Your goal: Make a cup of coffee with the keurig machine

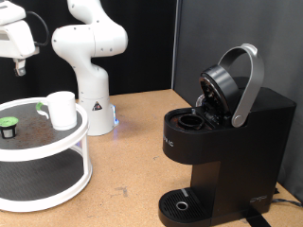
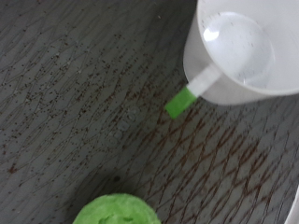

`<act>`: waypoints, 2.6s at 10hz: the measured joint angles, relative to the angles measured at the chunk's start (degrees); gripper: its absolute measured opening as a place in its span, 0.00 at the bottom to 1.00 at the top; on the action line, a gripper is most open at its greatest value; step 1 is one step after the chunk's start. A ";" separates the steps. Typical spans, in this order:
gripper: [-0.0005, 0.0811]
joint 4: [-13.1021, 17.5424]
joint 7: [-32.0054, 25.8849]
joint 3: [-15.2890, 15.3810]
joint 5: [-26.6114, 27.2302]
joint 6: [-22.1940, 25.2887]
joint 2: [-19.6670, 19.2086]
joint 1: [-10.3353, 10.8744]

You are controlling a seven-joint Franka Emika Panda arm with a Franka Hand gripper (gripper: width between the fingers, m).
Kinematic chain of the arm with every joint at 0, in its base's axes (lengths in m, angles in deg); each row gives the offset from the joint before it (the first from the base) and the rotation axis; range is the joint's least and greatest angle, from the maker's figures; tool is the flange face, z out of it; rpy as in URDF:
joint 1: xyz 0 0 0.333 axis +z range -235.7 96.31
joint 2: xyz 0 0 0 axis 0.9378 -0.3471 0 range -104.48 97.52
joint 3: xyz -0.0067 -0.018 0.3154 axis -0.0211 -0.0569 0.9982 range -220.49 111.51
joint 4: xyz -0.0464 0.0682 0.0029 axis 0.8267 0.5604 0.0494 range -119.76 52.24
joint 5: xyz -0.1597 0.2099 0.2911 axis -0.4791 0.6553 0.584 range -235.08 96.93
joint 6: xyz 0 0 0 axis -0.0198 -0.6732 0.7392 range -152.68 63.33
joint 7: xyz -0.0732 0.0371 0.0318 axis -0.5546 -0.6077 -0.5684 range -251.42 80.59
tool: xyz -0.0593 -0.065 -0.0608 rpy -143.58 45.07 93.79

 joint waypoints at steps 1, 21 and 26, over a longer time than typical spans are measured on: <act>0.99 -0.12 -2.37 -1.72 0.40 -0.15 -0.09 0.61; 0.85 -3.22 -6.83 -12.26 8.09 -19.98 -22.20 7.35; 0.59 -2.29 -7.07 -12.25 9.64 -17.90 -20.63 7.35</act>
